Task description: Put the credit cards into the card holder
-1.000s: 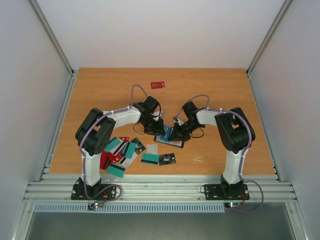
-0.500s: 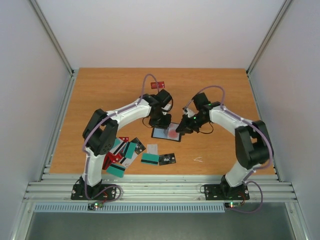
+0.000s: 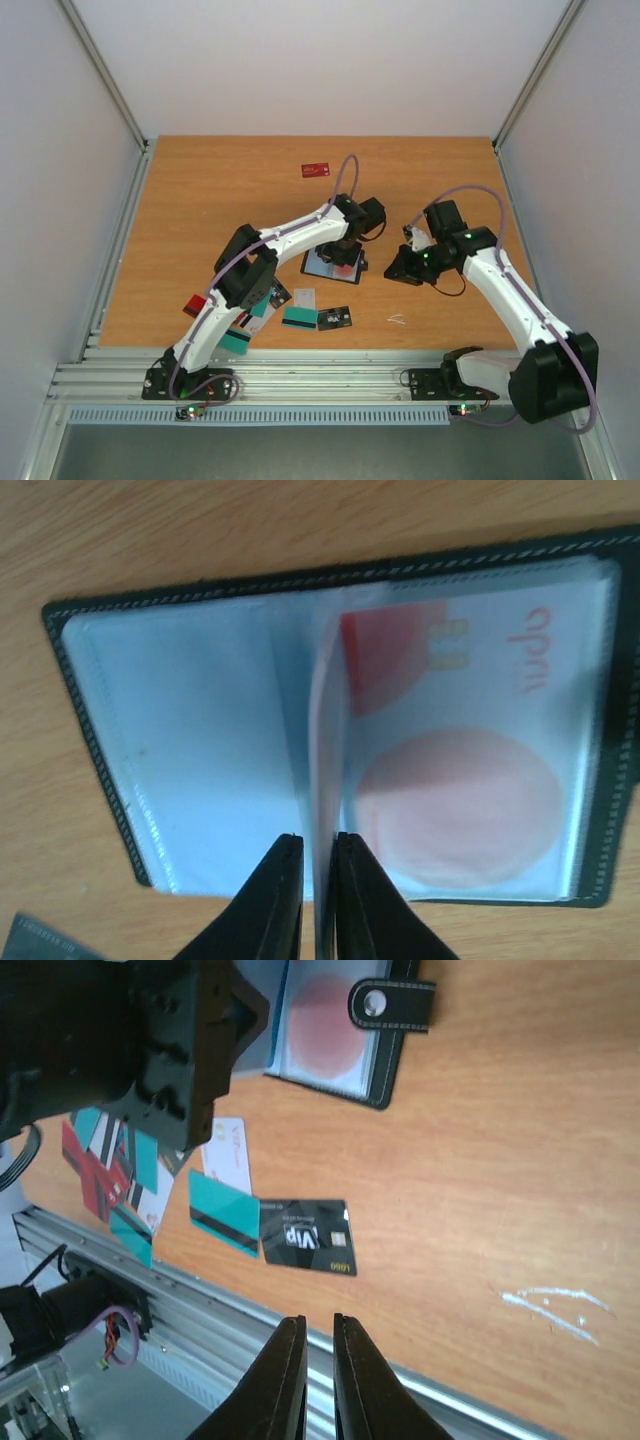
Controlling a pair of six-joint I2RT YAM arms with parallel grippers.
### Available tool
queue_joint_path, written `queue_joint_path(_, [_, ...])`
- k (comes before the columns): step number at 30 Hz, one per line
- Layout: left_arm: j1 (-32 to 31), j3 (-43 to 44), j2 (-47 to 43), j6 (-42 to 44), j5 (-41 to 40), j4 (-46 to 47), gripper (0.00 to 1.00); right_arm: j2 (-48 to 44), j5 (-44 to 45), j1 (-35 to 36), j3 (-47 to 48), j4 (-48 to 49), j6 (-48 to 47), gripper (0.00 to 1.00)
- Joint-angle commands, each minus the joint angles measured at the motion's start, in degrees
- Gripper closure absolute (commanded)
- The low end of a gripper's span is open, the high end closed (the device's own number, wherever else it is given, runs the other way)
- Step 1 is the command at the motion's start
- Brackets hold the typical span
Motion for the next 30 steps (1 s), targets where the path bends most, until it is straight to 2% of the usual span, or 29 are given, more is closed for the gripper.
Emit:
queue_joint_path(1, [-2.1,2.9,1.4,-6.6,-8.0,-6.9,0.85,-5.8,0.2,-0.3,-0.7,-5.0,1.5,0.89])
queue_joint_path(11, [-5.1,9.2,3.7,-15.4,-5.3,-6.9,0.65,-6.6,-0.2,-0.3,9.0,-8.8,7.0,0.87])
queue_joint_path(16, [-5.5,7.3,2.7,-16.3,2.3,-1.0,0.61,-7.1,0.4,-0.3,12.8,-11.4,7.8,0.86])
queue_joint_path(20, [-5.8,1.7,-0.7,-13.3,15.4,11.8,0.62,-6.6,1.0,-0.3,15.4,-10.9,8.8,0.85])
queue_joint_path(23, [-4.9,-2.7,-6.9,-10.9,15.3,14.2,0.58,-6.2,2.0,-0.3,16.7,-8.3,8.8,0.82])
queue_joint_path(26, [-1.5,-12.9,-16.4,-9.5,16.3,18.0,0.58,-5.8,3.8,-0.3,17.3,-7.9,6.7,0.79])
queue_joint_path(30, [2.1,-22.2,-26.4,-4.6,13.4,16.4,0.56,-5.8,2.6,-0.3,13.2,-4.2,3.3,0.7])
